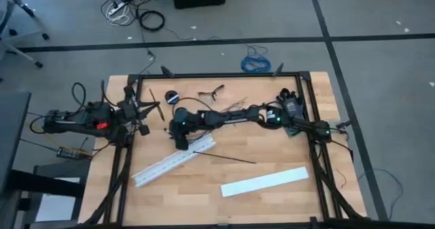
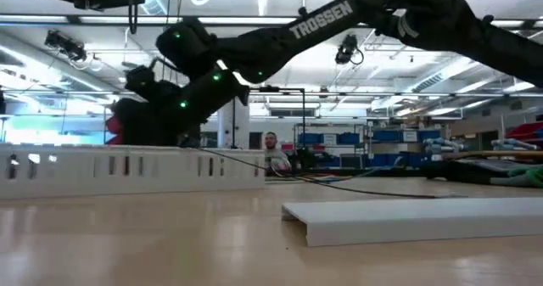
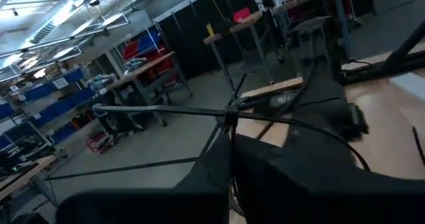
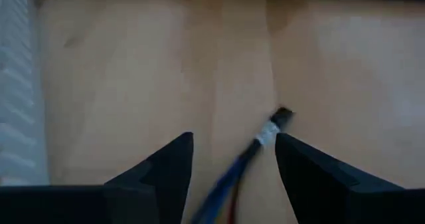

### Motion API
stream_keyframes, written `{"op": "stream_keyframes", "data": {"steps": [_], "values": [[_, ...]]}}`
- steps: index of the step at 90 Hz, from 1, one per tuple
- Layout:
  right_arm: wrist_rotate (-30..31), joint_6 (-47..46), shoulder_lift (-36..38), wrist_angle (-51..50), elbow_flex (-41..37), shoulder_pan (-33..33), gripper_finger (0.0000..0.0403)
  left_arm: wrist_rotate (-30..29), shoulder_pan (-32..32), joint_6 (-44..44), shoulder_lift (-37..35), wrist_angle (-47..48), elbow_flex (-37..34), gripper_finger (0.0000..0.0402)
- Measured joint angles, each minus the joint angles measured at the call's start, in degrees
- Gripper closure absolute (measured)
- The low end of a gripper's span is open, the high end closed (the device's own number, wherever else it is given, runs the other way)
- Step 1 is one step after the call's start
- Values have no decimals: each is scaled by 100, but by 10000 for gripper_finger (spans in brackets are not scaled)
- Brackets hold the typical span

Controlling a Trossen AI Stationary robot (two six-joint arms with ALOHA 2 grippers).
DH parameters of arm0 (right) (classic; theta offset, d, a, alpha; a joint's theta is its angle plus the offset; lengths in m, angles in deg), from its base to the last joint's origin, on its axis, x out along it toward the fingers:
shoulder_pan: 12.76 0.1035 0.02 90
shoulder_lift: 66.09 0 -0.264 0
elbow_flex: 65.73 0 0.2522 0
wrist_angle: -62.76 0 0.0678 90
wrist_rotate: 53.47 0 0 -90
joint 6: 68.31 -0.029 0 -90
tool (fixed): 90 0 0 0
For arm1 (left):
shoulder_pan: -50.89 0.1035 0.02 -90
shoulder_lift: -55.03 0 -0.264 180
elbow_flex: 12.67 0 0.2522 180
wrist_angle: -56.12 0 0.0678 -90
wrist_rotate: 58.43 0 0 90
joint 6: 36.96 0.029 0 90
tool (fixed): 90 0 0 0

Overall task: Ziptie cables
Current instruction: Wrap the cable wires with the black zip tie

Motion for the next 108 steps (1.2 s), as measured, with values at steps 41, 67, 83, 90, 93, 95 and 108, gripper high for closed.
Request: {"op": "stream_keyframes", "data": {"steps": [41,67,83,90,93,95,108], "values": [[84,-792,-34,-1451,224,-30,248,-6,0,-105,1,24,-2,402],[335,-786,-33,-1716,232,0,312,-8,0,-37,1,17,-2,402],[363,-639,-29,-1771,230,13,392,-10,0,-27,1,17,-2,401],[379,-579,-21,-1742,227,13,397,-10,0,-25,2,17,-2,401],[381,-530,19,-1762,240,13,399,-10,0,-25,2,17,-2,402],[388,-480,38,-1776,261,13,399,-8,0,-21,0,17,-2,402],[663,-87,238,-2310,457,38,401,-10,2,-5,-2,-37,-2,401]]}}
